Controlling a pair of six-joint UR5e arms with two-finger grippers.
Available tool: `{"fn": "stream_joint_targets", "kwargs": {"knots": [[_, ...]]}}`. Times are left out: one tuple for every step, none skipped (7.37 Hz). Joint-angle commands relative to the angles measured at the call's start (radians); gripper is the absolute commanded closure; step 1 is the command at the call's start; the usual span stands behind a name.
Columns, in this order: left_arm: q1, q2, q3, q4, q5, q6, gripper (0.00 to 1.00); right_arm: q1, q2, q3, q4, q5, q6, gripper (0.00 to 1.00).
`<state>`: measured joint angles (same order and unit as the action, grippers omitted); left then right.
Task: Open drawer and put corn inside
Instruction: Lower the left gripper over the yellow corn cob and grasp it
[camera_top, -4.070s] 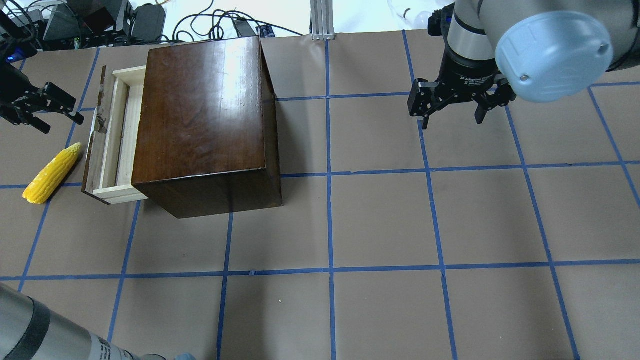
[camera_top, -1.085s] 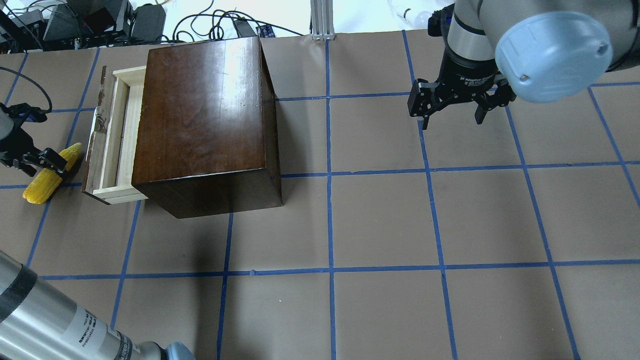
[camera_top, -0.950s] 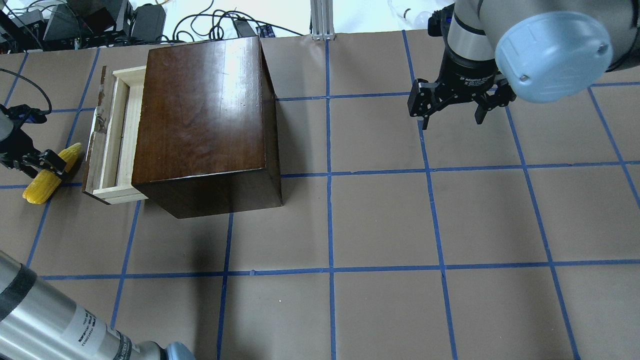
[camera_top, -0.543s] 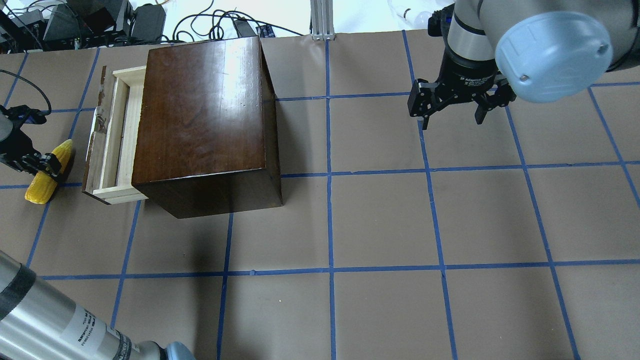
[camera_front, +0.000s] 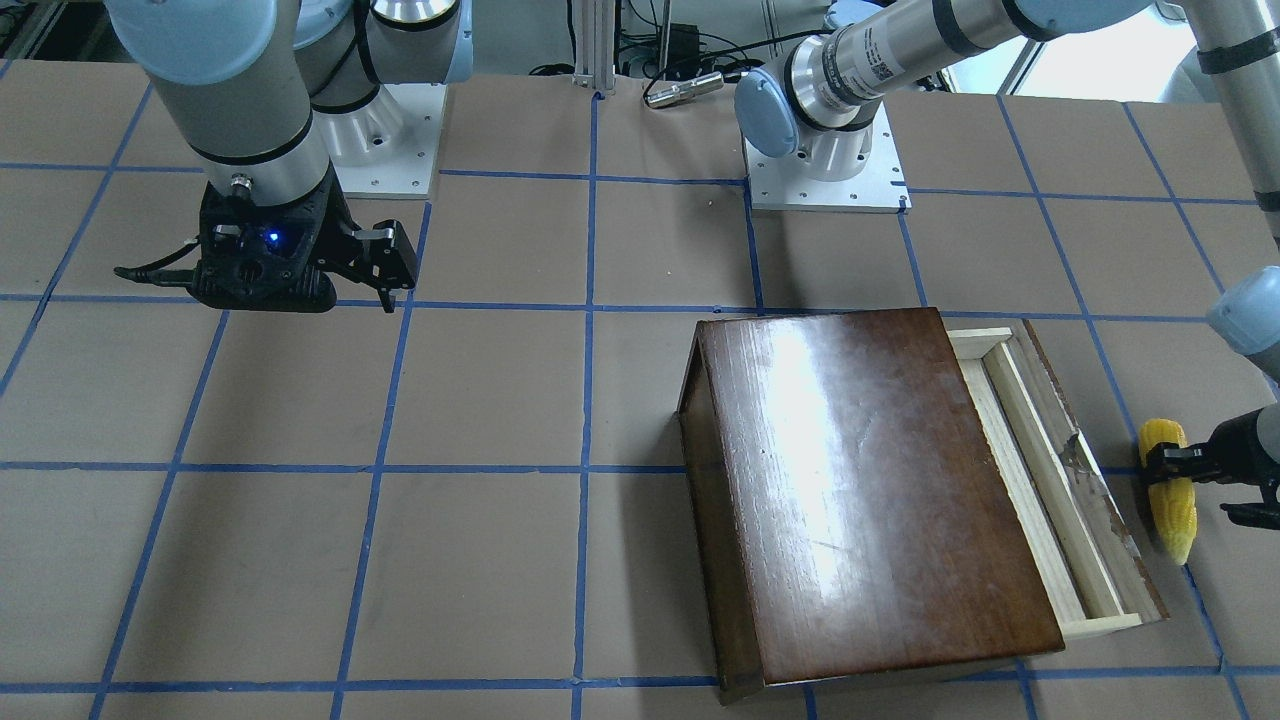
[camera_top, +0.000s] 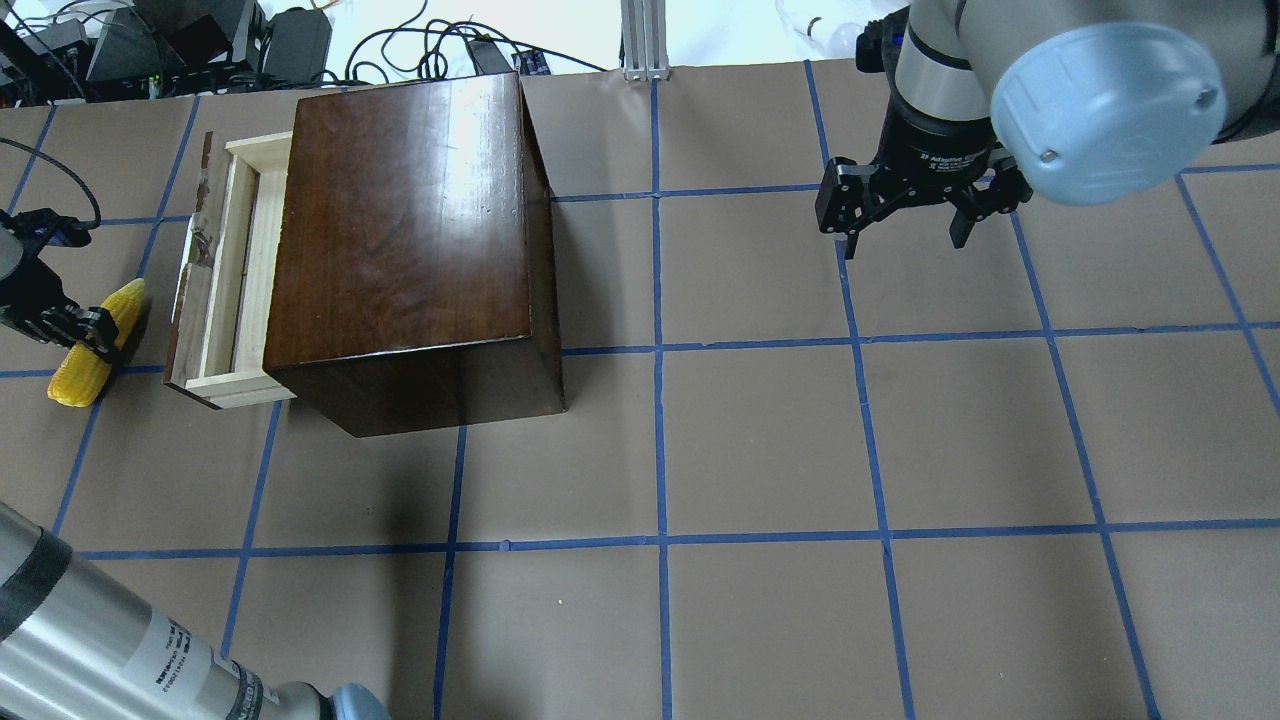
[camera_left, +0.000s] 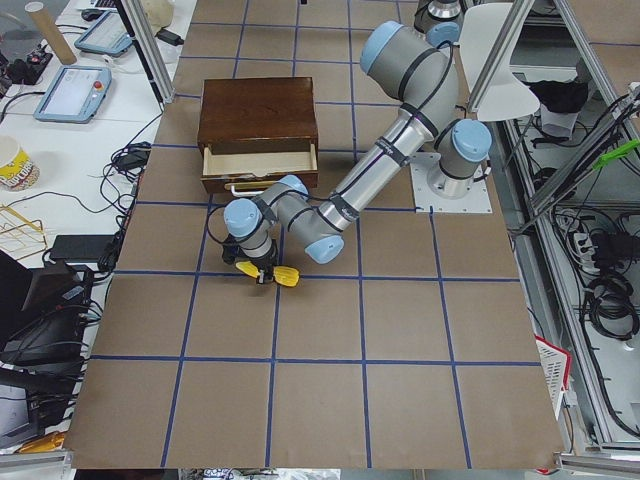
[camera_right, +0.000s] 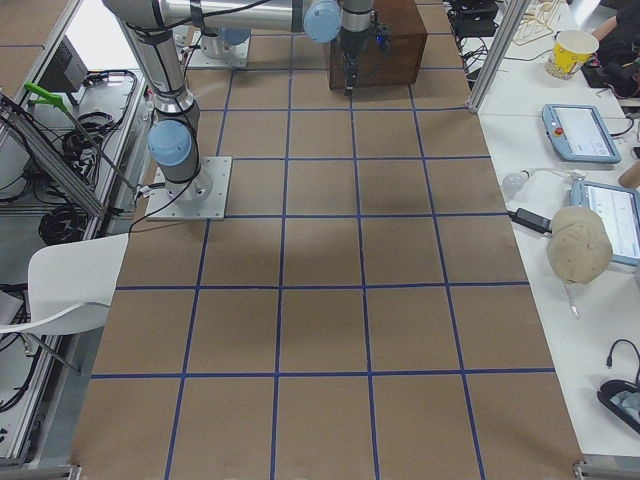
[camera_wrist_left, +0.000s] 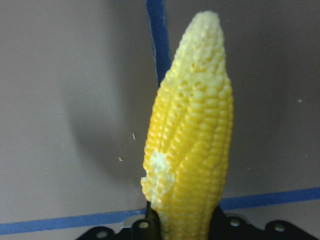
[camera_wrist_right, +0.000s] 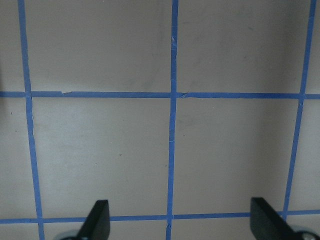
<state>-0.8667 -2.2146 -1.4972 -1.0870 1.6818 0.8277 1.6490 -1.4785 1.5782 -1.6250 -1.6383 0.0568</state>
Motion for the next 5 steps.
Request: {"fn": "stream_joint_targets", "kwargs": {"knots": [[0.000, 0.007, 0.000, -0.001, -0.001, 0.001, 1.00, 0.000, 0.000, 0.000, 0.001, 0.000, 0.000, 0.00], [0.000, 0.019, 0.005, -0.004, -0.001, -0.001, 1.00, 0.000, 0.000, 0.000, 0.001, 0.000, 0.000, 0.00], [0.000, 0.030, 0.012, -0.014, -0.002, 0.008, 1.00, 0.000, 0.000, 0.000, 0.001, 0.000, 0.000, 0.00], [-0.003, 0.047, 0.017, -0.019, -0.004, 0.010, 1.00, 0.000, 0.001, 0.000, -0.001, 0.000, 0.000, 0.00], [-0.005, 0.077, 0.017, -0.022, -0.008, 0.017, 1.00, 0.000, 0.000, 0.000, 0.001, 0.000, 0.000, 0.00]]}}
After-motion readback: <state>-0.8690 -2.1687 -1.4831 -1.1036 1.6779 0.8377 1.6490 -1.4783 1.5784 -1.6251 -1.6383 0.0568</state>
